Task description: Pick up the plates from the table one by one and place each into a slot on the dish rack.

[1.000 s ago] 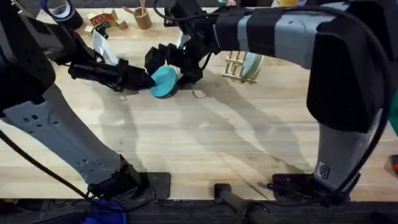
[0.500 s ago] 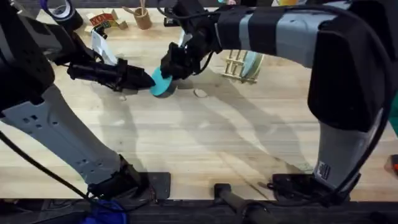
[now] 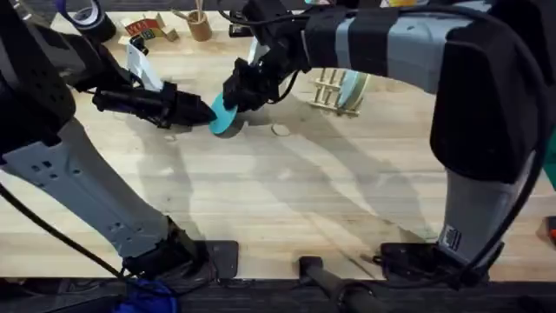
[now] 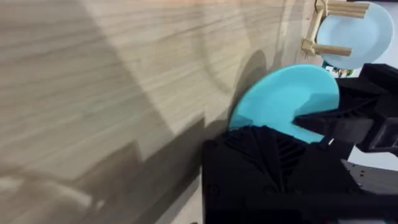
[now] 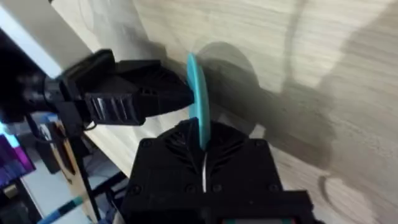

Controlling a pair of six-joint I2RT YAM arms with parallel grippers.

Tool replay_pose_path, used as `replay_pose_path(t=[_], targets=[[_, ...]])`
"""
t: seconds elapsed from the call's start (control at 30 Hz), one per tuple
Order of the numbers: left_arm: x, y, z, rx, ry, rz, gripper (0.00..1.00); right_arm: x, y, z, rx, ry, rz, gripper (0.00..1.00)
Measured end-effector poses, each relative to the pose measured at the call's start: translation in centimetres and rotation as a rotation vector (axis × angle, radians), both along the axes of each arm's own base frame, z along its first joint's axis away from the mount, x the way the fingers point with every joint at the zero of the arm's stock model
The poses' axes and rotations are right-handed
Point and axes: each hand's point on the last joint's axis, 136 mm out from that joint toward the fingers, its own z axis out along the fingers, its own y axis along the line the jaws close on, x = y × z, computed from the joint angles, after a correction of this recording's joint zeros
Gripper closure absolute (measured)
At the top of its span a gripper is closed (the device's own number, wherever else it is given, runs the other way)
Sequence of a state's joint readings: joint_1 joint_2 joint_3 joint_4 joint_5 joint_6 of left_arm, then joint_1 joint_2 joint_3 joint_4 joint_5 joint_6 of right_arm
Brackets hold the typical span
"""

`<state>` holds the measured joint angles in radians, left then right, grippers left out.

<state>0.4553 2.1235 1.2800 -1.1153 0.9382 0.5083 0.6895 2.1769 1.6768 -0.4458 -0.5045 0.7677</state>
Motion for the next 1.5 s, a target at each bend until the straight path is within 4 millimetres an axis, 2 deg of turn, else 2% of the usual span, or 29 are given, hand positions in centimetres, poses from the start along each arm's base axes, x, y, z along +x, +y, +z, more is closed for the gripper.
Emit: replay_pose_path(t=[0.27,0.57,0.63,0.67,0.77,1.03,1.23,1.5], targets=[[-1.3,-0.1,0.5,0.022,0.063,-0.064,0.960,-1.2,-0.2,-0.1,0.004,-0.010,0.098,0.970],[-0.9,0.3,3.1,0.051,0.037,-0.110,0.960,-2.3,-2.6,0.9,-0.130,-0.019,0.201,0.970],[-1.0,0.3,4.5,0.067,0.011,-0.112,0.960,-2.1,-3.2,1.5,-0.168,-0.040,0.217,0.970],[-1.2,0.2,7.4,0.108,-0.063,-0.112,0.960,-1.7,-4.0,2.8,-0.223,-0.086,0.243,0.970],[-1.6,0.1,10.8,0.163,-0.153,-0.109,0.960,-1.1,-4.7,4.2,-0.273,-0.136,0.262,0.970],[-4.3,0.5,17.5,0.393,-0.291,-0.055,0.960,-0.4,-6.9,7.7,-0.395,-0.231,0.311,0.970],[-7.3,1.0,21.0,0.563,-0.331,0.035,0.960,-0.2,-8.9,10.0,-0.483,-0.292,0.322,0.969],[-9.6,1.9,22.9,0.697,-0.334,0.138,0.961,-1.1,-12.3,14.0,-0.582,-0.372,0.312,0.968]])
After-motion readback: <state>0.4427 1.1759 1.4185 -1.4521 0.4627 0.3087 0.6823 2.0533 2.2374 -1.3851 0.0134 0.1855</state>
